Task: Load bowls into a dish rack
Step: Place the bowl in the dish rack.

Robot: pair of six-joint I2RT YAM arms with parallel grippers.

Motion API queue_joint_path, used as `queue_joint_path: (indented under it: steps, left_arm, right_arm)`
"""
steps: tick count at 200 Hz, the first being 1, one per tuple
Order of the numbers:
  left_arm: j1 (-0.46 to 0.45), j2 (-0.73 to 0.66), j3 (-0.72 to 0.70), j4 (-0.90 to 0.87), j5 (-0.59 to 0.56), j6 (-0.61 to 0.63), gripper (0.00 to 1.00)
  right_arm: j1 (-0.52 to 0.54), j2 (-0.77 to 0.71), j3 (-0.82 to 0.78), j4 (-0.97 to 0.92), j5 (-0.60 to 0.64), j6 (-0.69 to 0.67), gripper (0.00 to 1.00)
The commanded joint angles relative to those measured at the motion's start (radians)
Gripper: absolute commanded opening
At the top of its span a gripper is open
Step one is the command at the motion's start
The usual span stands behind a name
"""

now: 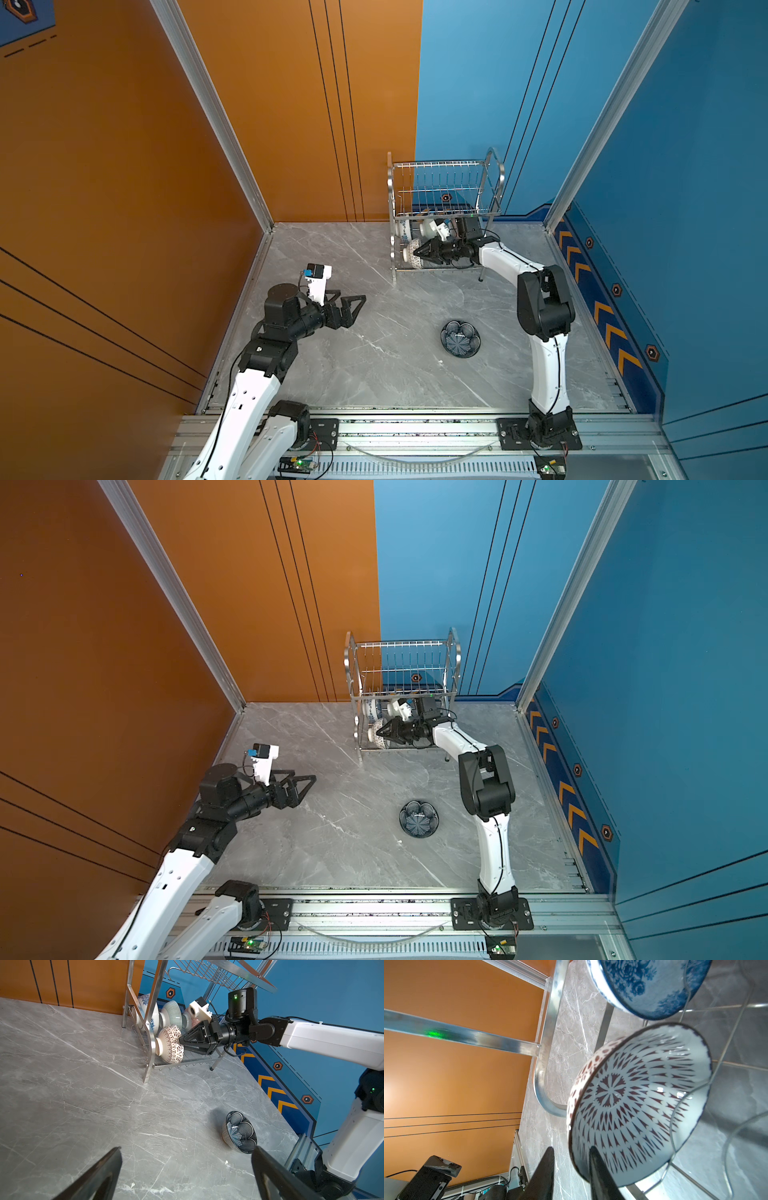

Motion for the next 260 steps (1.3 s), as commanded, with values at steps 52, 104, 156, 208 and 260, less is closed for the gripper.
queue_joint_path:
  steps: [52,104,156,208,260]
  left_arm:
    - [-0.004,-0.001,-0.019,0.01,0.022,-0.002,0.98]
    - [-0.004,-0.004,-0.02,0.01,0.023,-0.002,0.98]
    - [-0.004,-0.002,-0.019,0.01,0.023,-0.002,0.98]
    - [-0.004,-0.001,-0.02,0.01,0.024,-0.002,0.98]
    - [-0.004,-0.001,-0.019,0.01,0.023,-0.002,0.98]
  right_arm:
    - [-0.009,-0.072,-0.046,-0.003,0.006,-0.023,0.3]
    - [-0.011,-0.077,-0.048,0.001,0.002,-0.016,0.3]
    - [-0.012,-0.083,-0.055,0.001,-0.003,-0.015,0.29]
    - [-0.017,-0.097,-0.066,0.001,-0.002,-0.018,0.29]
    - [-0.022,-0.098,-0.076,0.006,-0.004,-0.016,0.29]
